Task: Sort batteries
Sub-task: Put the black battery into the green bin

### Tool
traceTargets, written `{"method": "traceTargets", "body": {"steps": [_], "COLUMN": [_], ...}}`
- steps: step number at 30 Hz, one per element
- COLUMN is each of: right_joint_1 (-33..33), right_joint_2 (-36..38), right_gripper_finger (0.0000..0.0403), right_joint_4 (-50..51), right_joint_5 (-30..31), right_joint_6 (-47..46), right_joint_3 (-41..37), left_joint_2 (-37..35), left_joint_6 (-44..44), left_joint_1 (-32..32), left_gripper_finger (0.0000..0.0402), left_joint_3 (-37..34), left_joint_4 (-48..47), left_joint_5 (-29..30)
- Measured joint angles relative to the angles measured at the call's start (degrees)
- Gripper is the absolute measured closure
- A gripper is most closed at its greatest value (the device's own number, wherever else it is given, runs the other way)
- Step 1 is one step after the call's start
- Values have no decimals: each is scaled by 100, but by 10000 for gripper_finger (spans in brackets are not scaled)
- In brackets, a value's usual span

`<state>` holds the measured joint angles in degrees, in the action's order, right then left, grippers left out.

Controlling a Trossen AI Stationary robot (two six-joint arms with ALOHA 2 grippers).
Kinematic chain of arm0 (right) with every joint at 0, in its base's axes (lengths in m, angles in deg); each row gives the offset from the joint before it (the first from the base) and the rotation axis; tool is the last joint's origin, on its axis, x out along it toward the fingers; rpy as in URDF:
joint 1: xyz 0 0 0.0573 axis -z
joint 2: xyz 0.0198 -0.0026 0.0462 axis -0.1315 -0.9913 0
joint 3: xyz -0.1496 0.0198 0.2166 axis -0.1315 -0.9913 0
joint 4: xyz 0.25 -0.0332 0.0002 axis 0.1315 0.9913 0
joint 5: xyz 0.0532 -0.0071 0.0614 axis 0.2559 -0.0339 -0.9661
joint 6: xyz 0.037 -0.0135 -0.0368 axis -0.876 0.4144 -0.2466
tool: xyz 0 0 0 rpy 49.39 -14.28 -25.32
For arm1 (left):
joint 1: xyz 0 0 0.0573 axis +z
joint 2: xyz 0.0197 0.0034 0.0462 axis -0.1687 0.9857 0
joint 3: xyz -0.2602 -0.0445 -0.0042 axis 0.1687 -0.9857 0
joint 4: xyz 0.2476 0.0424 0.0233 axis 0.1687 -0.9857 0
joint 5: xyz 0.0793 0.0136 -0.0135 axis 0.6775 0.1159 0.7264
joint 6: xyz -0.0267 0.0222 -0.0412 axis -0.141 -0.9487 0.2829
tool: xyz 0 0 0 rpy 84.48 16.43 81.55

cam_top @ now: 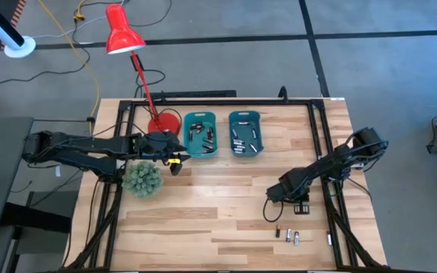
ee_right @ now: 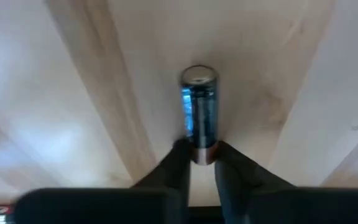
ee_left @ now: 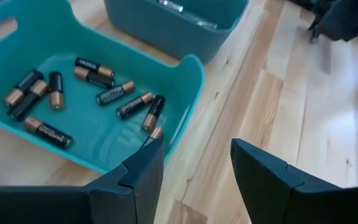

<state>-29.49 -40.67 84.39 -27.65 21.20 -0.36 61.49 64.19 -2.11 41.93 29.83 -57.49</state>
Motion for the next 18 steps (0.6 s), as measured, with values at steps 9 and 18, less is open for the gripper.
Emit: {"method": "traceTargets", "body": {"steps": [9, 18], "right_joint_1": [209, 689], "right_joint_2": [217, 656], "right_gripper_finger": [389, 389], "right_joint_4": [51, -527], "right_joint_5": [-7, 276], "right_joint_6": [3, -173], "right_joint_3": [355, 493], "left_joint_2": [359, 385], "left_joint_6": [39, 37], "left_joint_1": [-1, -2], "left_gripper_finger": [219, 219], "left_joint_3": [0, 0], "left_joint_4": [5, 161], "left_joint_5": [-2, -2]}}
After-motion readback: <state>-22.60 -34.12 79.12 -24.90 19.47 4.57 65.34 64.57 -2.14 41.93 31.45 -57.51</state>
